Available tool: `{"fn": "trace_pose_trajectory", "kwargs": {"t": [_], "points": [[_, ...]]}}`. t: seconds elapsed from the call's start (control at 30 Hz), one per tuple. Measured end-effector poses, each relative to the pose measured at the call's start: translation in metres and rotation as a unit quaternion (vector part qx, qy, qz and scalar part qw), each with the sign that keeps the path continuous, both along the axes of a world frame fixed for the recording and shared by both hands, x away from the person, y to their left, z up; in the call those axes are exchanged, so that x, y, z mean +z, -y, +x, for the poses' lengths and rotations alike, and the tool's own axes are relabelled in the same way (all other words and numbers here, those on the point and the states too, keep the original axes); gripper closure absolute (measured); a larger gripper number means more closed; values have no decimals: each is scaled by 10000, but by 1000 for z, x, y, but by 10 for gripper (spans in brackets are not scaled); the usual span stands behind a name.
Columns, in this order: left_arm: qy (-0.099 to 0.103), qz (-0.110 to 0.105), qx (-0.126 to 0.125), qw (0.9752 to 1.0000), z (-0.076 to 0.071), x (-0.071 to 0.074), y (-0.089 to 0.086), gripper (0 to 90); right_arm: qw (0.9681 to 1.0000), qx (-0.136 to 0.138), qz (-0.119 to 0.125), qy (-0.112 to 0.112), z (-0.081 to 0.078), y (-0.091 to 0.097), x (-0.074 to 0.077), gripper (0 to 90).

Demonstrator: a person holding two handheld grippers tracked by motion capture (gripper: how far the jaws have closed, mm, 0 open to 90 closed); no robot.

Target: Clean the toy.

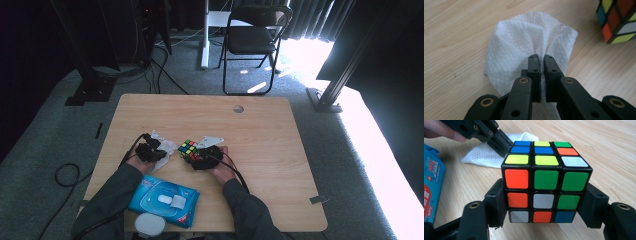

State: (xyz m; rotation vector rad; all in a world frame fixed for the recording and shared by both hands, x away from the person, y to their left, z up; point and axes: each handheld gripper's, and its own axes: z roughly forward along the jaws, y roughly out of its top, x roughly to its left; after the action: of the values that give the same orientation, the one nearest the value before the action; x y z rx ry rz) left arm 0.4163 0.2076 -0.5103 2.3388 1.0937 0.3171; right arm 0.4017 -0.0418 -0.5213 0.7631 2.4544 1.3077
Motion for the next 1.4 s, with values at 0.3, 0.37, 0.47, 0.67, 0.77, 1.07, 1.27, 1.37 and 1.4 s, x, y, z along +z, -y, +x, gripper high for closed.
{"fn": "trace_pose_trajectory", "kwargs": {"t": [0.3,0.37,0.47,0.67,0.77,1.07,1.27,1.37,1.4], "points": [[295,-600,-444,9968,-6,19,-1,867,9998,124,131,26,-2,-1,3,339],[326,-613,-536,9961,-7,21,1,868,9998,154,150,49,-3,-2,4,339],[349,-637,-596,9956,-7,22,3,869,9997,180,153,64,-4,-4,5,339],[402,-847,-776,9926,-9,25,7,871,9994,300,172,92,-6,-7,6,339],[433,-929,-792,9916,-9,27,7,871,9992,323,196,99,-6,-7,7,339],[478,-1139,-749,9895,-7,33,5,870,9988,420,215,125,-8,-8,7,339],[468,-1259,-748,9881,-6,34,6,870,9984,488,243,122,-9,-9,7,339],[459,-1273,-787,9877,-7,35,7,869,9982,513,271,124,-9,-7,8,339],[453,-1265,-802,9877,-7,36,8,869,9981,520,298,126,-9,-5,9,339]]}}
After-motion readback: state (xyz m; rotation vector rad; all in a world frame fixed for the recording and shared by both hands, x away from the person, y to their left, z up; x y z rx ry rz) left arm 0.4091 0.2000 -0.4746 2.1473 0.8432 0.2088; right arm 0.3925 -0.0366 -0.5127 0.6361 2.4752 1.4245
